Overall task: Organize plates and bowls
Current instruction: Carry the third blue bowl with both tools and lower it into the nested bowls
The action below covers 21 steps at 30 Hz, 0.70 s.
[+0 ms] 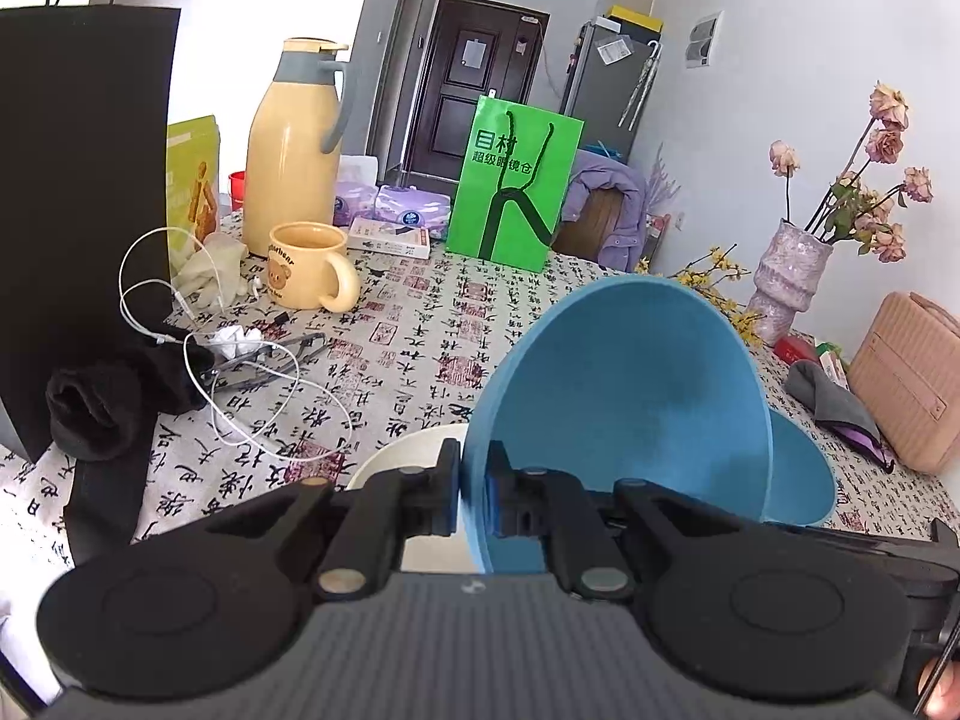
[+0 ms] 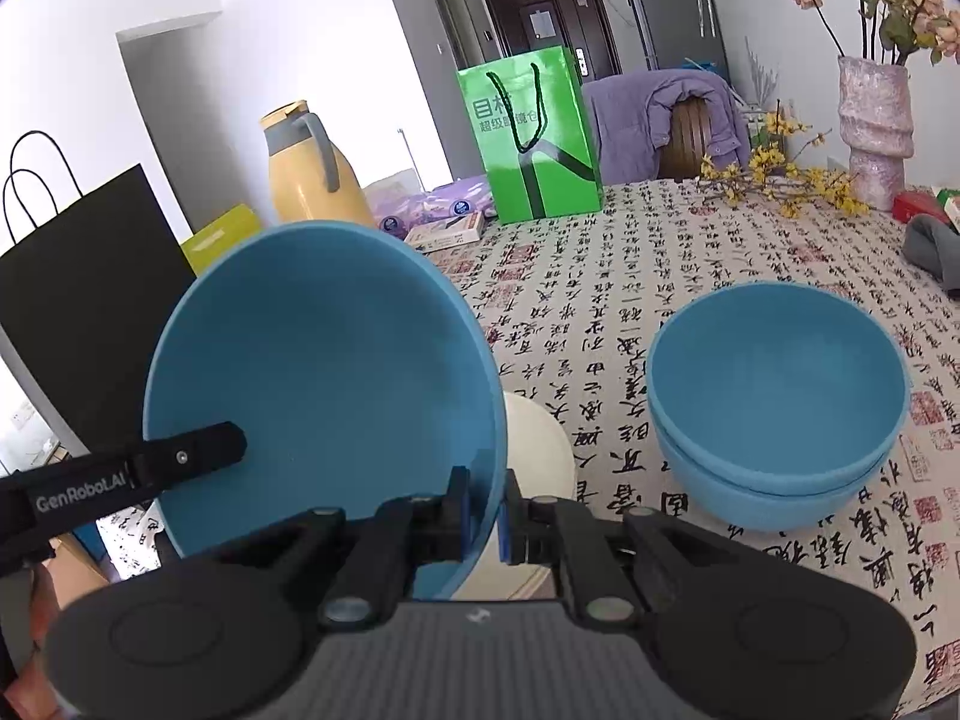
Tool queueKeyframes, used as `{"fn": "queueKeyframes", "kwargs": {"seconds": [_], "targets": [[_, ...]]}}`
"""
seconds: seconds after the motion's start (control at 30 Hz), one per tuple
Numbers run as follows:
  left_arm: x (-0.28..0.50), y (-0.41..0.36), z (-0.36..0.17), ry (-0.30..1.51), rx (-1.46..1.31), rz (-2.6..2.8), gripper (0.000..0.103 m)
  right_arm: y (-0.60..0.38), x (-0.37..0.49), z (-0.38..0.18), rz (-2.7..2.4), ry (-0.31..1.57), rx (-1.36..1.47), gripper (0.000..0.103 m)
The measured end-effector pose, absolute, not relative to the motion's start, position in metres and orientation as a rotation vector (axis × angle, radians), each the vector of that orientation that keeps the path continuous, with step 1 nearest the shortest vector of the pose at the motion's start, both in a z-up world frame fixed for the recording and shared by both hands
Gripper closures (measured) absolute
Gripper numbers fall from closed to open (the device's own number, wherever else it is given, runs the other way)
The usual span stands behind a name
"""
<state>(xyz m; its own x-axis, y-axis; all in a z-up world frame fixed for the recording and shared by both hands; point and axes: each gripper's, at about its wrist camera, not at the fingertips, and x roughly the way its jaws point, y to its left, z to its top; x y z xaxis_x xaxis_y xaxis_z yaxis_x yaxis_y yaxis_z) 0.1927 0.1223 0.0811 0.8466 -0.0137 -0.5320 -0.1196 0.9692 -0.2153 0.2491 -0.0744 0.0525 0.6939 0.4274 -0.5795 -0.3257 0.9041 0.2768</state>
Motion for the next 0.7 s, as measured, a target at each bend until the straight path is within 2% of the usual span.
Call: {"fn": "queueKeyframes", "kwargs": {"seconds": [0.3,0.53,0.7], "targets": [[0.229,0.089,0.103,0.534,-0.291,-0.045,0.094,-0.109,0.259,0.077,0.377,0.607,0.150,0.095],[0.283,0.022,0.099,0.588,-0.291,-0.181,0.094,-0.187,0.289,0.093,0.283,0.659,0.207,0.094],[0.312,-0.011,0.081,0.660,-0.290,-0.237,0.094,-0.237,0.310,0.082,0.232,0.733,0.246,0.094]]}}
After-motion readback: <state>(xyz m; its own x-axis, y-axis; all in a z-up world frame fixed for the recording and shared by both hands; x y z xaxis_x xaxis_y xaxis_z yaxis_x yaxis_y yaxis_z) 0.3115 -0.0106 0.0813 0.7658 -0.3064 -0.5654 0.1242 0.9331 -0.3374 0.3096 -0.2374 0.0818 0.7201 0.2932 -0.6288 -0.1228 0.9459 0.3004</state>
